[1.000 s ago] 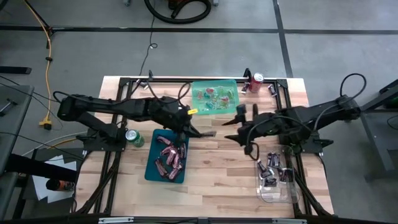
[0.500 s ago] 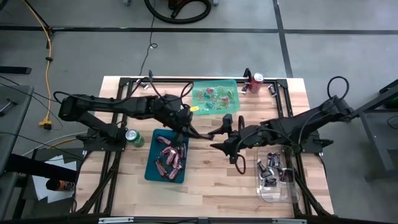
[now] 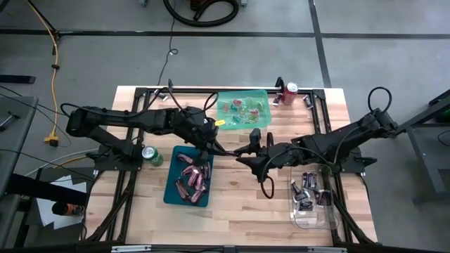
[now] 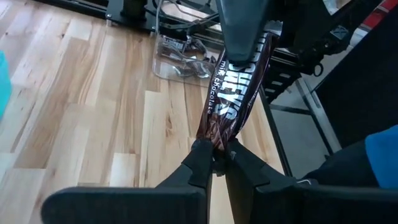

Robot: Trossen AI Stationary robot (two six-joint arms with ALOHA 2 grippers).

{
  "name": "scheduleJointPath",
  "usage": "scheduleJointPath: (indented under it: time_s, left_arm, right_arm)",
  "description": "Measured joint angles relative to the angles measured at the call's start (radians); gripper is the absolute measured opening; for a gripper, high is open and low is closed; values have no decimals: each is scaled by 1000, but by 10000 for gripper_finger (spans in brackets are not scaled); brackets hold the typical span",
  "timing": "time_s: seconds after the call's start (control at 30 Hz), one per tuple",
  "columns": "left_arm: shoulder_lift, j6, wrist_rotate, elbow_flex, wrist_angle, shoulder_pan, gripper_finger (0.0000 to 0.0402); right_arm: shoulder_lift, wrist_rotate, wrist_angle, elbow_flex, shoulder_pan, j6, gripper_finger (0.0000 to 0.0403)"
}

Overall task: Organize candy in baskets
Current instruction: Put the dark brown chocolate bar into the transparent bin

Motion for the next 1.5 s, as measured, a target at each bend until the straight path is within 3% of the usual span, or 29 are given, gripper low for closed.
scheduleJointPath:
  time_s: [0.3,0.5,0.67,0.83,0.97,1.1,1.33,1.5]
  left_arm:
    - [0,1,-59,0,-5,-1,40]
    - [-6,-44,-59,0,-13,11,86]
    - [-65,-60,-68,2,-136,64,138]
    - [-127,-27,-181,2,-261,120,177]
    - [-141,-82,-216,-54,-225,146,190]
    - [-138,-136,-182,-157,-108,135,191]
    - [-137,-235,-164,-240,4,114,192]
    - [-137,-237,-165,-240,34,132,192]
  right_arm:
    - [-3,0,-1,0,-21,-12,17]
    - [-35,-2,-29,0,-37,-10,22]
    - [-127,-1,-206,0,-49,117,6]
    - [-233,-39,-546,2,-52,437,8]
    - [-284,-260,-852,1,-23,787,4]
    - [-314,-377,-1052,-26,96,1094,4]
    - [-386,-477,-1099,-174,346,1589,8]
    - [-393,-480,-1084,-262,423,1726,32]
